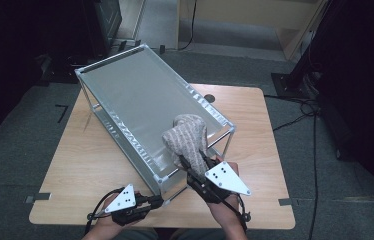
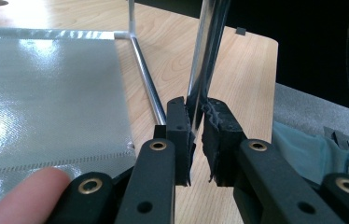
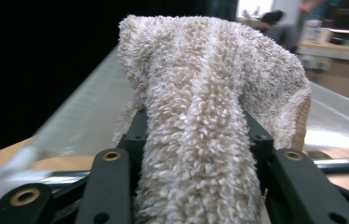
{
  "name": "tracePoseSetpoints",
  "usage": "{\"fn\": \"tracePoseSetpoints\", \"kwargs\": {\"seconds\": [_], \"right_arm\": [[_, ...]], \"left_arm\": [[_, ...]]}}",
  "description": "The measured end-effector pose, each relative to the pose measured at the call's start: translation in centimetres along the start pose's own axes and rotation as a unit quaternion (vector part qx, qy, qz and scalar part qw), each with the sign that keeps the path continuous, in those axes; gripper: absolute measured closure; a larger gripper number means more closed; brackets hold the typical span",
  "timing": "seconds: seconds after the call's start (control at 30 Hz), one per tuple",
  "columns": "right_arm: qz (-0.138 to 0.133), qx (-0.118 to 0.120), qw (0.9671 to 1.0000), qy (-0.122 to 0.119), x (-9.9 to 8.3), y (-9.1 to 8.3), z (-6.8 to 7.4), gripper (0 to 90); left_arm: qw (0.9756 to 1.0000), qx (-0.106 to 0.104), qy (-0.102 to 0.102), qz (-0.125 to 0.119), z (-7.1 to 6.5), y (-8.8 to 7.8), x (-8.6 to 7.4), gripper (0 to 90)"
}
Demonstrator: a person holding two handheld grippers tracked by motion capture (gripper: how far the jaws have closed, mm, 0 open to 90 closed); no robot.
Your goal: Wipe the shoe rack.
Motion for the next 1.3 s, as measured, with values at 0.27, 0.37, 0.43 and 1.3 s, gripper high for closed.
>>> {"fn": "tracePoseSetpoints", "kwargs": {"seconds": [0.27,0.37,0.43,1.3], "right_arm": [[-0.021,0.082,0.9939,-0.071,-0.1,-0.7,3.1,59.5],[-0.022,0.072,0.9947,-0.070,-0.1,-0.5,2.7,59.5],[-0.017,0.054,0.9967,-0.057,-0.1,-0.4,1.9,59.5],[0.023,-0.242,0.9691,0.044,-5.0,-0.7,-9.1,62.3]], "left_arm": [[1.0000,0.001,0.002,0.001,0.0,0.0,0.0,81.0],[1.0000,0.000,0.000,0.000,0.0,0.0,0.0,81.0],[1.0000,0.000,0.000,0.000,0.0,0.0,0.0,81.0],[1.0000,-0.003,0.001,-0.001,0.0,0.0,0.0,81.0]]}}
Point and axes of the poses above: each handheld gripper's, and its own axes: y roughly forward along the jaws, x roughly out of its top, z roughly to its left, the point moved 1 cm from there along y, roughly forward along the jaws, and after that the axes turned 9 degrees about -x, right-handed, at the moved point
